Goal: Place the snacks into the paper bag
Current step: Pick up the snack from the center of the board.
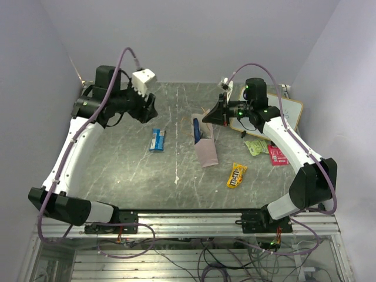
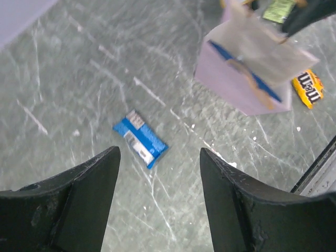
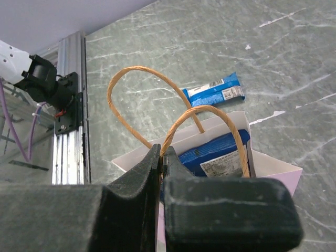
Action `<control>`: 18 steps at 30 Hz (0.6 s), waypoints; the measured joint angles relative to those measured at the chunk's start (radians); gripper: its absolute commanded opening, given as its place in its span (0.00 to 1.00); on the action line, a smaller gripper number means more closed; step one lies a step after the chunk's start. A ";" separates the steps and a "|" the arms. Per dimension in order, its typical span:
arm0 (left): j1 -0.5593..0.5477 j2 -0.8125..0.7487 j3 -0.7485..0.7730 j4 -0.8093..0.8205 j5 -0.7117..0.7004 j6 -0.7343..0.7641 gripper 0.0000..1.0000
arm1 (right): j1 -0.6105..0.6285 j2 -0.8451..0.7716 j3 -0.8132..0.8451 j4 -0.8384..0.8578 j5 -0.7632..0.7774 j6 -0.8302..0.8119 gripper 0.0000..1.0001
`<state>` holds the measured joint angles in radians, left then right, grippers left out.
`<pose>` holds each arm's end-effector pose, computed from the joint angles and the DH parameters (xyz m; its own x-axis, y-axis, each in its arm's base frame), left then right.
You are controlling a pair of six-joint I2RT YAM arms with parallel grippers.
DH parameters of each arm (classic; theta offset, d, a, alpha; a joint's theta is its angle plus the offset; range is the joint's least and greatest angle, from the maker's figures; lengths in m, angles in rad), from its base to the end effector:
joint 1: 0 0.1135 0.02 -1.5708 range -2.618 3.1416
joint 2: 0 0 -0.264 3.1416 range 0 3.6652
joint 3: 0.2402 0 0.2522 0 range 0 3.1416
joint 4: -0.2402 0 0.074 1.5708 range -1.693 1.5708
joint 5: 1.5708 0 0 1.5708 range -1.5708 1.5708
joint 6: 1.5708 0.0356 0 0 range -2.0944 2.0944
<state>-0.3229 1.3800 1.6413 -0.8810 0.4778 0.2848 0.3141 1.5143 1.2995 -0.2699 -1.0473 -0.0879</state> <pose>0.2575 -0.1034 0.4326 -0.3497 0.3801 -0.8563 0.7659 0.6424 -0.0276 0.3124 0.1339 0.3407 -0.3639 -0.1643 -0.9168 -0.9188 0.2251 0.3243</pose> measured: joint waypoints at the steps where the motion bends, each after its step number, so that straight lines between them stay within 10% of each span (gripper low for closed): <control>1: 0.028 -0.013 -0.028 0.018 -0.002 -0.017 0.73 | -0.001 0.000 0.001 -0.004 0.000 -0.002 0.00; 18: 0.091 0.101 -0.429 0.117 -0.112 0.040 0.76 | -0.014 -0.011 0.002 -0.005 0.004 0.009 0.00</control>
<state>-0.2317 1.4811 1.2121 -0.7635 0.3660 0.3248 0.2996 1.5028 1.3010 -0.2749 -1.0431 -0.0792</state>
